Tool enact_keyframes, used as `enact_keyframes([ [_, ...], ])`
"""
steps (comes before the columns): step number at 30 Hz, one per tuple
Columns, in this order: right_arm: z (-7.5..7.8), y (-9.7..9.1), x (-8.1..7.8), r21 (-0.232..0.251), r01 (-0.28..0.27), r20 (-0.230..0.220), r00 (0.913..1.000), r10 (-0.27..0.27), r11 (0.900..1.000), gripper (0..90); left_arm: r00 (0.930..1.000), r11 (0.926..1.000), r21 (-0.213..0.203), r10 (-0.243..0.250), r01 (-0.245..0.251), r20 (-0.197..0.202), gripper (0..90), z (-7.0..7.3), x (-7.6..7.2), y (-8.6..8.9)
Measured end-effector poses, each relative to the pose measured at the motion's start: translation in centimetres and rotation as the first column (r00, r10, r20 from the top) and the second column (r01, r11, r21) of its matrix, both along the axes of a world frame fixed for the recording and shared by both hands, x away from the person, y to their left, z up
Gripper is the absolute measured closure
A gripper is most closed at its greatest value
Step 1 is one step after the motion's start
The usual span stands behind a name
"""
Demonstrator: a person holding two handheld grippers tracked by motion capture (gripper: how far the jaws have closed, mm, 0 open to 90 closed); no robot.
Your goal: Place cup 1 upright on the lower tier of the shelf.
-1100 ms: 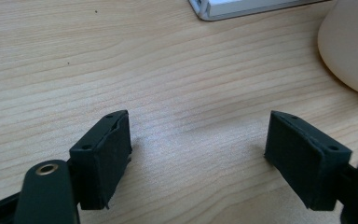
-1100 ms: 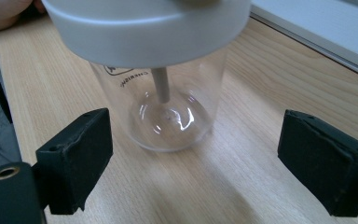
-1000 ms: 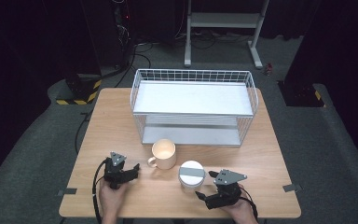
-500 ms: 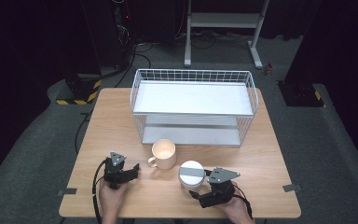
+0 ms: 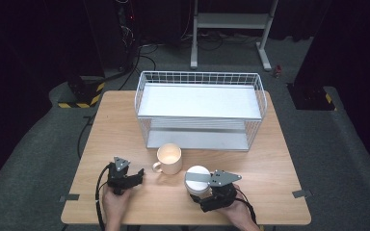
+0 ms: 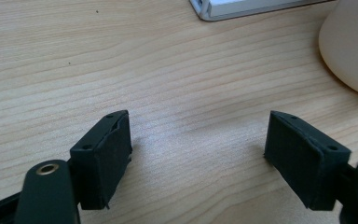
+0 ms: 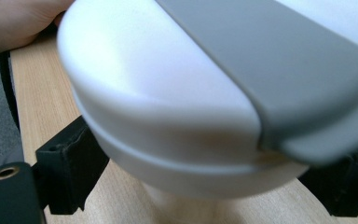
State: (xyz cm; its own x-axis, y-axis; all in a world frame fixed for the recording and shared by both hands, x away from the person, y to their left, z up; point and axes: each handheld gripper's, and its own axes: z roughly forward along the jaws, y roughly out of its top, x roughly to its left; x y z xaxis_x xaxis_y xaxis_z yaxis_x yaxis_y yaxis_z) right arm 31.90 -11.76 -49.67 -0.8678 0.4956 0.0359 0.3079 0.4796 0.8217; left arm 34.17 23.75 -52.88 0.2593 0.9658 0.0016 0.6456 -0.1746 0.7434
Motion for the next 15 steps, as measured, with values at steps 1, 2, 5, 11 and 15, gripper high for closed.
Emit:
enact_keyframes([
  [1,-0.01,0.08,0.07,-0.002,-0.001,0.003,1.0000,0.001,1.0000,10.0,1.0000,1.0000,0.000,0.000,0.000,0.000,22.7,0.00,0.00,0.00],
  [2,-0.03,0.26,0.16,-0.003,0.001,-0.001,1.0000,-0.001,1.0000,10.0,1.0000,1.0000,0.001,0.000,0.000,0.000,22.8,0.00,0.00,0.00],
  [5,-0.04,0.45,0.21,-0.005,0.002,-0.001,1.0000,-0.002,1.0000,10.0,1.0000,1.0000,0.000,0.000,0.000,0.000,22.7,0.00,0.00,0.00],
  [11,-0.10,0.90,0.44,-0.009,0.009,0.001,1.0000,-0.009,0.9999,11.1,1.0000,1.0000,0.000,0.000,0.000,0.000,22.7,0.00,0.00,0.00],
  [15,-0.18,1.06,0.46,-0.013,0.016,0.007,0.9999,-0.016,0.9998,12.8,1.0000,1.0000,0.000,-0.001,0.001,0.000,22.7,0.00,0.00,0.01],
])
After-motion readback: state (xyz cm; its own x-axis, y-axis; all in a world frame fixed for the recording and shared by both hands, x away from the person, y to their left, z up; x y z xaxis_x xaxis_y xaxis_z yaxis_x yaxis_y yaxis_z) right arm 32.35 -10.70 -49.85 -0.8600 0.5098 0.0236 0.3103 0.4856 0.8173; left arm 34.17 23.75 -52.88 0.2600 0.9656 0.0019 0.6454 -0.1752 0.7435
